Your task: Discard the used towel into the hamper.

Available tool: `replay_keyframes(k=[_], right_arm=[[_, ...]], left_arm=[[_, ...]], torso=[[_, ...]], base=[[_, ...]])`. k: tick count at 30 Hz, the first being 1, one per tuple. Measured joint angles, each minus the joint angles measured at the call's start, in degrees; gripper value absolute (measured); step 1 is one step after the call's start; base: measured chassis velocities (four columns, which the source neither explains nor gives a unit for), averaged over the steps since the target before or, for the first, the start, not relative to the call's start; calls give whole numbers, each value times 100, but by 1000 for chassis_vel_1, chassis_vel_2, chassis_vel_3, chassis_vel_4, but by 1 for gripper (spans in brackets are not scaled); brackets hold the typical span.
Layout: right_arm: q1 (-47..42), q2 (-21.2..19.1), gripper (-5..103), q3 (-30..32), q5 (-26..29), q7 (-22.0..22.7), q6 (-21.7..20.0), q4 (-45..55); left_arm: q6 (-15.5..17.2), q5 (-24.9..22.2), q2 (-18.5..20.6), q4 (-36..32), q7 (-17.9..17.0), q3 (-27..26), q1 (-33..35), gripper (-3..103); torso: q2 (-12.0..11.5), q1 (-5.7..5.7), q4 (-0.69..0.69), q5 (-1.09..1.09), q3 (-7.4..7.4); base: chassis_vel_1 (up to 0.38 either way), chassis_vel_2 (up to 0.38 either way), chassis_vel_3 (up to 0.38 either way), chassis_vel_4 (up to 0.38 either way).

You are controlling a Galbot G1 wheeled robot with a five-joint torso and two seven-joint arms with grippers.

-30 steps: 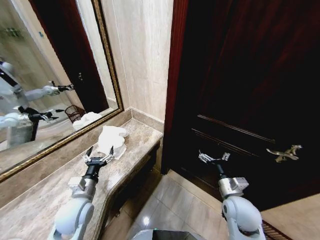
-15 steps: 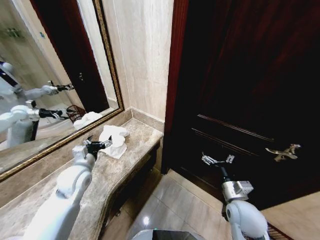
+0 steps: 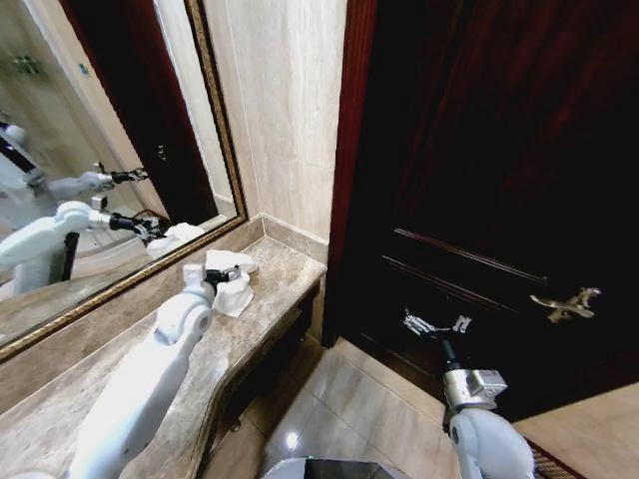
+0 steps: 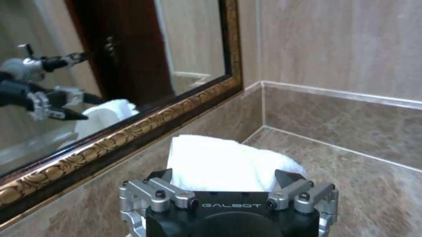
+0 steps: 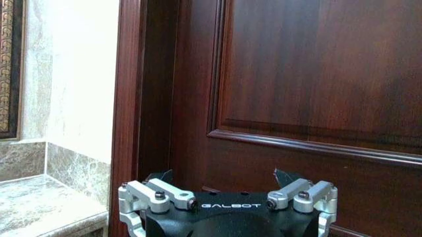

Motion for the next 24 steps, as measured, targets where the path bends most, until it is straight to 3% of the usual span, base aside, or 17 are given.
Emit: replay_keyframes(k=[2,6,15,24], right_arm=[[-15,4,100,19,0,13,26,4],[-37,14,100,25,-2,23,33,16],[11,22,100,-82,-109,25,37,17],[-13,26,100,-75,-142,28,35,87]], left_arm=[[3,-47,-104,86,-378,46,-69,100],[1,2,-181,121,-528,-77,17,100],[-16,-118,-88,291,-359,-174,120,100],[-30,-475,17,978,-325,175,-317,100]], torso=[[0,0,0,0,0],[0,0,1,-1,0],[0,0,2,-1,-1],[0,0,0,-1,-1]], base=[[0,0,0,0],[0,0,0,0],[0,0,0,0],[0,0,0,0]])
